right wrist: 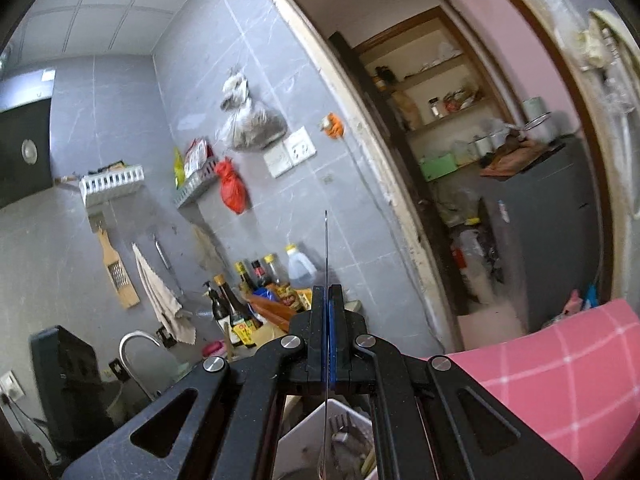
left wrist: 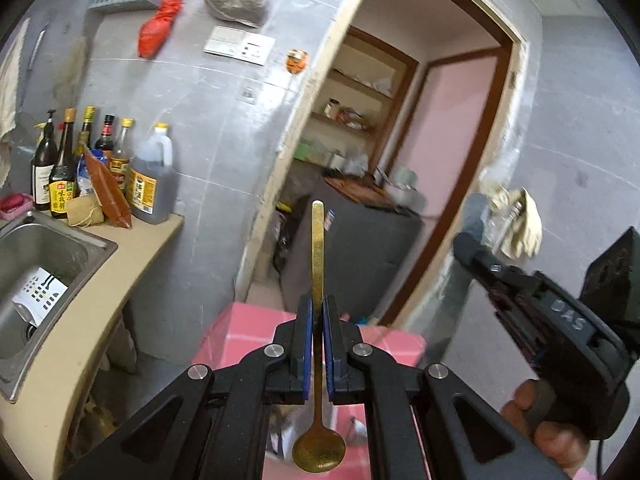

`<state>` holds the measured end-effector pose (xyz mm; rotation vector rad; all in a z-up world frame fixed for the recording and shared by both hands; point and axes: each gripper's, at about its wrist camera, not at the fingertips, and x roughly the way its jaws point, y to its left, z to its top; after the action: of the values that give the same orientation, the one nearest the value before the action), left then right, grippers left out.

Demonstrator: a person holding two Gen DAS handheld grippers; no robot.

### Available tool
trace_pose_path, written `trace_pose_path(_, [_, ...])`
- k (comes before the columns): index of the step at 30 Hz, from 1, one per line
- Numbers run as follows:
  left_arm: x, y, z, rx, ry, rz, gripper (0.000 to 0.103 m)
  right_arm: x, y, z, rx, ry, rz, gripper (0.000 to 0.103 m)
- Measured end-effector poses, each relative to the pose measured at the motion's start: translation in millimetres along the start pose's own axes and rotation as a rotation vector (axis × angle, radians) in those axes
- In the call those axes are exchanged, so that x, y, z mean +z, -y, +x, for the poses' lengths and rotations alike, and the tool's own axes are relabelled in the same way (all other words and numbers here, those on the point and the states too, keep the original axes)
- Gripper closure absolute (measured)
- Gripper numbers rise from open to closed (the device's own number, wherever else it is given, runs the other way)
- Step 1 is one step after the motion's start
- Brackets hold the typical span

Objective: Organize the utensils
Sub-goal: 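Carry the gold spoon and knife to the white holder and drop them in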

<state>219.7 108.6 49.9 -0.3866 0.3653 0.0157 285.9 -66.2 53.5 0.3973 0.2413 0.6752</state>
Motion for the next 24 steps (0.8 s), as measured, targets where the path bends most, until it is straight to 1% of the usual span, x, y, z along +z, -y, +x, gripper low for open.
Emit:
trace_pose_path(4, [-10.2,-10.4,15.6,0.023,0.033,-0.025,0.098,-21.2,13.0,29.2,0.034,-0.045,0.004,0.102])
trace_pose_path(6, [-14.8,-12.9,18.7,0.040,0.050,-0.028,0.098,-30.2,17.4,36.5,0.048,-0.067,0.003,0.102])
trace_pose_path(9, [-21.9,-14.0,20.0,0.045,0.055,-0.042,0.098,-42.2,20.0,44.9,0.066,-0.096,0.000,0.102])
trace_pose_path(13, [-33.8,-12.0,18.9,0.063,0.059,-0.033,0.098,-54.0,26.5,46.7,0.071,-0.122,-0.013,0.102])
trace_pose_path(19, [-44.3,-8.3,21.6,0.056,0.038,-0.005,0.097,-66.3,34.0,44.4,0.073,-0.157,-0.021,0.102])
trace_pose_path(24, [-49.3,-8.6,24.0,0.054,0.016,0.013,0.097,-70.5,37.9,42.4,0.073,-0.170,-0.024,0.102])
